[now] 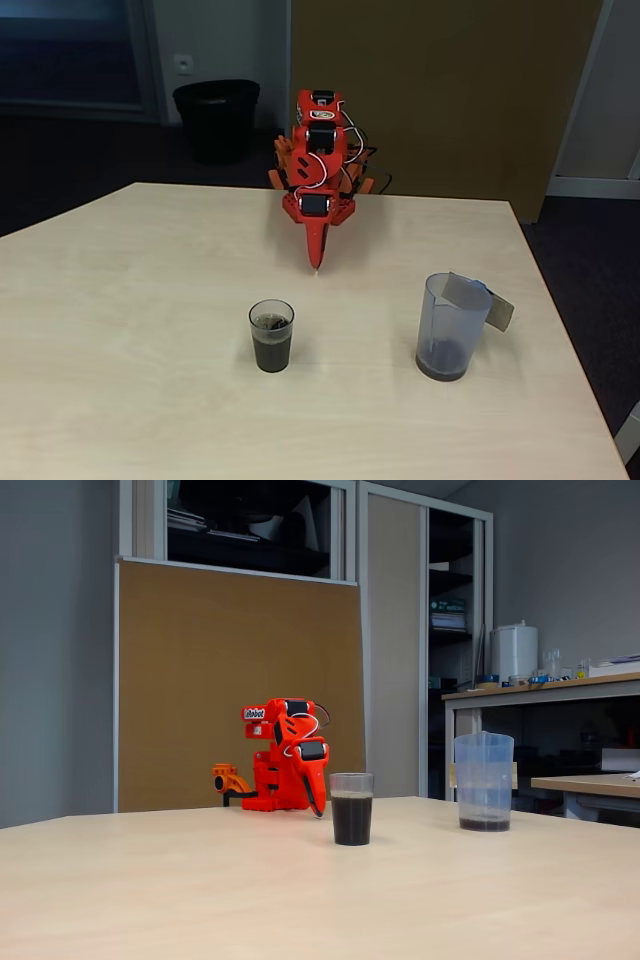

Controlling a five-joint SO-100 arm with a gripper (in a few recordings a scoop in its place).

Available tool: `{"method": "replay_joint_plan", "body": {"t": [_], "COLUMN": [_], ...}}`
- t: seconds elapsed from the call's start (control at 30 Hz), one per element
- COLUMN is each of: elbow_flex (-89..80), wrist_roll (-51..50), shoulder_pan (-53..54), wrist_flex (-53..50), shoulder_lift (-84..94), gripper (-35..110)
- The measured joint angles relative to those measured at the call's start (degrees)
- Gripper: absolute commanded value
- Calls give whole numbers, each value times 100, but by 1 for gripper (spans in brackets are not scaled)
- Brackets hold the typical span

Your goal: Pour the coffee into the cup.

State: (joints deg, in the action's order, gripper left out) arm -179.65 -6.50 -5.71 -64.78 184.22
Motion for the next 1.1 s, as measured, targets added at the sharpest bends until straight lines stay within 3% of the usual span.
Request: {"method": "replay_joint_plan", "body": {"t": [0.2,1.1], "elbow_flex": [0,0], "wrist_roll": [0,0], "shoulder_pan": [-105,-299], "wrist_flex": [-396,-404], "shoulder_lift": [527,545], "gripper": [0,0]}}
